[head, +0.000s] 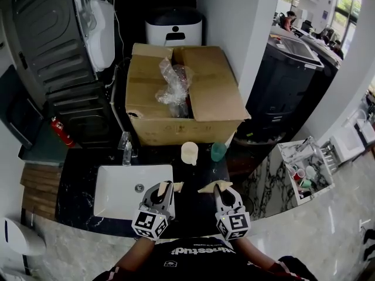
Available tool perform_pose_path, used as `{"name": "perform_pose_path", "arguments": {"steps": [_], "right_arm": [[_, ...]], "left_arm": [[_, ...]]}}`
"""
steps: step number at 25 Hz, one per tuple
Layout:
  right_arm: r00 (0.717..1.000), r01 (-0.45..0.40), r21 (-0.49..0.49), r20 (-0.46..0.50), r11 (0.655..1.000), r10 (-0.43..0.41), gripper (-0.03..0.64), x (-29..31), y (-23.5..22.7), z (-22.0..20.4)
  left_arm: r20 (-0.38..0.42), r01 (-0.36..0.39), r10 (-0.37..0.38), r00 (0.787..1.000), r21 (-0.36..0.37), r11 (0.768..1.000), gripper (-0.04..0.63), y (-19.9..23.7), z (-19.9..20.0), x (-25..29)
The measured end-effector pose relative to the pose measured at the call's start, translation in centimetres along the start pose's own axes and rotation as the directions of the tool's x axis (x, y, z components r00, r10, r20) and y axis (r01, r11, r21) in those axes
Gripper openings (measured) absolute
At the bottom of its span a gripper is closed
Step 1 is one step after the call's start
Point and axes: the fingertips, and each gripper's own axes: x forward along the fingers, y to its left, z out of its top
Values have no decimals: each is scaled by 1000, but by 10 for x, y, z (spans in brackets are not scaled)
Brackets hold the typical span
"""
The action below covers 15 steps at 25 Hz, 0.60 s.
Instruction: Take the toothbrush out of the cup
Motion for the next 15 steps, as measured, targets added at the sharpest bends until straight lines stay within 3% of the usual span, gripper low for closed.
{"name": "perform_pose_path", "arguments": {"steps": [15], "right_arm": [[1000, 11, -22, -18, 1000, -11, 55, 4, -2, -2]], "left_arm": [[-2, -6, 6, 1000, -33, 999, 17, 2, -4, 2]]}}
